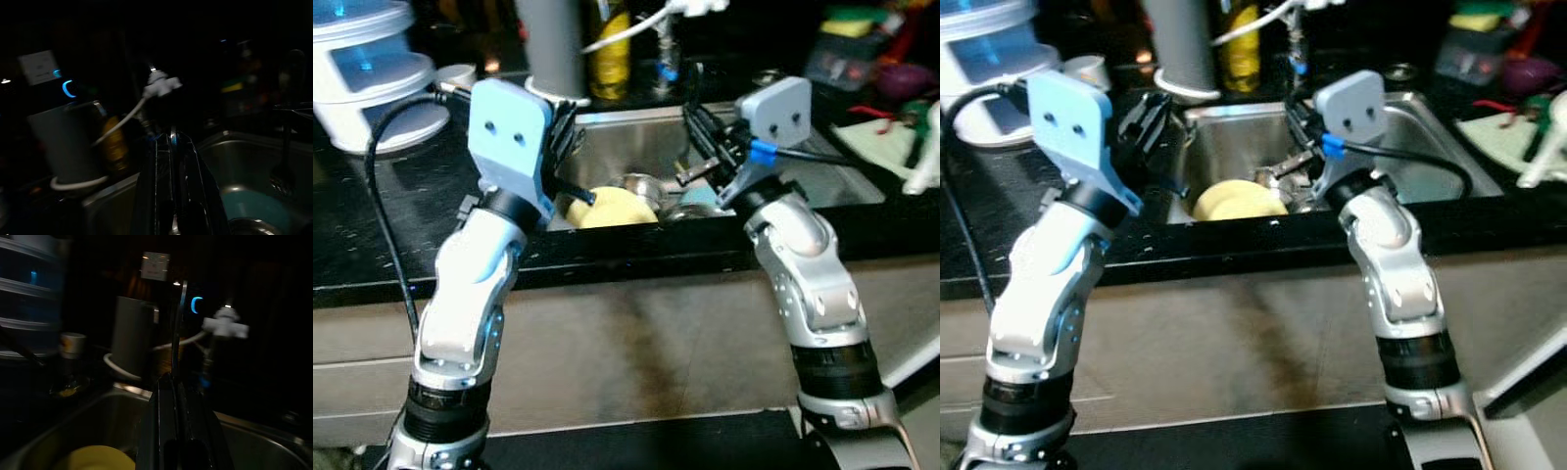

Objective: Kitchen organization

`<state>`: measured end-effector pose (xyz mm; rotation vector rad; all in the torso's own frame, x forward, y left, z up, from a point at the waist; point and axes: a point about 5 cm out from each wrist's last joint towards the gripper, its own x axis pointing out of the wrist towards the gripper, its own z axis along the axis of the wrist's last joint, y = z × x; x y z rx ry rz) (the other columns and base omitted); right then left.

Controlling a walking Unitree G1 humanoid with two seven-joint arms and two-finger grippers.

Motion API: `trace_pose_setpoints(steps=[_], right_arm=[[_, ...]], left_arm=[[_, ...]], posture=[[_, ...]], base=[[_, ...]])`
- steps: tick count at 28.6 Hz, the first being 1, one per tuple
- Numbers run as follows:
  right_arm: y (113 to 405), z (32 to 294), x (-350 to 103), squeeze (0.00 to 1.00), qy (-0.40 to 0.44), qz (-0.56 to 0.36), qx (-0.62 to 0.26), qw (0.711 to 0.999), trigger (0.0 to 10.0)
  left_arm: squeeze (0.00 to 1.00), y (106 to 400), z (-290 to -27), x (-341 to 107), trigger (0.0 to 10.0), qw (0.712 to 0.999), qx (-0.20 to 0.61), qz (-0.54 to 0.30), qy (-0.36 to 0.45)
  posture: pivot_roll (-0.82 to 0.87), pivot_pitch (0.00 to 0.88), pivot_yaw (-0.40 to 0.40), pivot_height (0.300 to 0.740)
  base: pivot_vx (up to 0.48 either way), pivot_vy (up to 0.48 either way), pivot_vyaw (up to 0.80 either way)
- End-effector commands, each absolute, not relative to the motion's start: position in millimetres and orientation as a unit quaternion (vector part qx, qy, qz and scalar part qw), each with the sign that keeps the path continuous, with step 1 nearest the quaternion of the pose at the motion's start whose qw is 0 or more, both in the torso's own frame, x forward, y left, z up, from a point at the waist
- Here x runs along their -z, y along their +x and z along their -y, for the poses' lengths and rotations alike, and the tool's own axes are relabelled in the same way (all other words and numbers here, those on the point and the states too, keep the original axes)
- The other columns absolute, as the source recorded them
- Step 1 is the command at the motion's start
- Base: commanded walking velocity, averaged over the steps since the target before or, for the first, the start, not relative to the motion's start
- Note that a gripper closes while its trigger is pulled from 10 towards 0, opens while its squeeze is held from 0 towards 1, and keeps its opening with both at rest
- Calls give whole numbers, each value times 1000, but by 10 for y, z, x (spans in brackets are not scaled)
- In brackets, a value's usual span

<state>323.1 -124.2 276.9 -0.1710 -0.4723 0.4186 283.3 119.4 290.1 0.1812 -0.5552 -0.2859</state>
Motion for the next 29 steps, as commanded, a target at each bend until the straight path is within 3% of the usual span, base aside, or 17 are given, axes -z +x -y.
trace_pose_setpoints(steps=[1,15,17,28,29], right_arm=[[3235,1189,-2772,0,-83,232,-214,945,10000],[3288,1192,-2732,0,-90,214,-202,951,10000],[3287,1179,-2725,0,-90,215,-204,951,10000],[3216,1171,-2775,0,-93,227,-213,946,10000],[3198,1176,-2784,0,-94,229,-214,945,10000]], left_arm=[[0,2819,-1216,-2920,10000,946,138,280,92],[0,2932,-1320,-2842,10000,952,130,267,77],[0,3009,-1367,-2819,10000,953,133,270,24],[0,3398,-1444,-2551,10000,958,158,218,-100],[329,3430,-1416,-2518,10000,957,169,212,-101]], posture=[[52,0,-5,740],[50,0,-8,740],[50,0,-8,740],[-9,7,7,740],[-21,16,13,740]], base=[[0,0,0],[0,0,0],[0,0,0],[0,0,0],[0,0,0]])
